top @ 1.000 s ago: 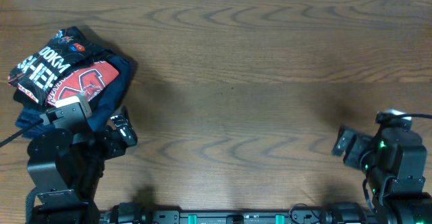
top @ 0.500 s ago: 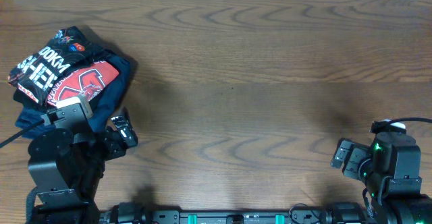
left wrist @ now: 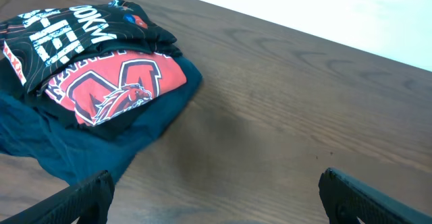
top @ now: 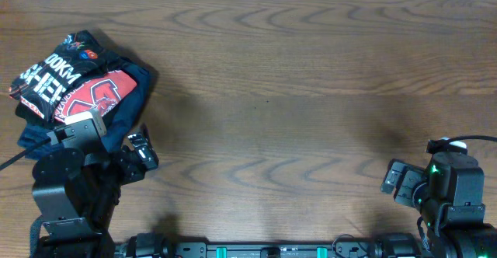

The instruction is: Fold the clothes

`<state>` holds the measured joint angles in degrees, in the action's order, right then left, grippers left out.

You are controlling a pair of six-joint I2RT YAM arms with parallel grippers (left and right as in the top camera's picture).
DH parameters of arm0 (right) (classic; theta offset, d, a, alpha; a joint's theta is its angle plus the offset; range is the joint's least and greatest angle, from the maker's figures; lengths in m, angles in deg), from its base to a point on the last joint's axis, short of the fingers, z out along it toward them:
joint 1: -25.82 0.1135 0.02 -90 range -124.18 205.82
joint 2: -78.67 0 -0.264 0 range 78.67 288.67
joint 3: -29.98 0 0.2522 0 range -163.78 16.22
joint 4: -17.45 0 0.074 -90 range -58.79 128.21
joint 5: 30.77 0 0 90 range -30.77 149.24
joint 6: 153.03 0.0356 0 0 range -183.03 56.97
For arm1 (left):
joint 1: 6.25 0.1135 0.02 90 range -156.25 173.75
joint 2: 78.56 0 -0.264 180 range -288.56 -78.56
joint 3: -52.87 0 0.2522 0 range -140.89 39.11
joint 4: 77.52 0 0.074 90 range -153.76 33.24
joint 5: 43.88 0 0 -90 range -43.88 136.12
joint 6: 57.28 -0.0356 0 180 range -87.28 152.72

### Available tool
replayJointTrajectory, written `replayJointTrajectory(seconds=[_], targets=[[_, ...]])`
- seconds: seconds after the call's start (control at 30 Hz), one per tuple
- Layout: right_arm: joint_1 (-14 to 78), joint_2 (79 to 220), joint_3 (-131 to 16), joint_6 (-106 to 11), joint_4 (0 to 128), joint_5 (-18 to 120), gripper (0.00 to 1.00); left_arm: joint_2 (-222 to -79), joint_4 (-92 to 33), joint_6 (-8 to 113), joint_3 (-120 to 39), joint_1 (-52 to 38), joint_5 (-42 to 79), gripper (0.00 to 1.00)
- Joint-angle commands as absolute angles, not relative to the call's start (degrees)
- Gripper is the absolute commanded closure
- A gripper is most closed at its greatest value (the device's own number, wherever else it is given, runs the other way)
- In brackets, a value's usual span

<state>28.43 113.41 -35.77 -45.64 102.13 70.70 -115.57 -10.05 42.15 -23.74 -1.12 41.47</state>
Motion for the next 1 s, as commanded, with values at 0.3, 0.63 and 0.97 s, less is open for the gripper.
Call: replayJointTrajectory(seconds=[0.3, 0.63, 0.97], targets=[[28.8, 106.5, -34.9, -45.5, 100.1, 73.8, 0.01, -115.6, -10.0, 42.9, -23.6, -1.3, 40.9, 0.02], [28.9, 88.8, -9.2, -63.3, 59.6, 64.8, 0.01, -115.6, -10.0, 42.9, -23.6, -1.3, 40.9, 0.02], [28.9, 78.9, 8.9, -64.5, 36.8, 62.6, 0.01, -115.6, -10.0, 42.9, -23.6, -1.3, 40.9, 0.02]])
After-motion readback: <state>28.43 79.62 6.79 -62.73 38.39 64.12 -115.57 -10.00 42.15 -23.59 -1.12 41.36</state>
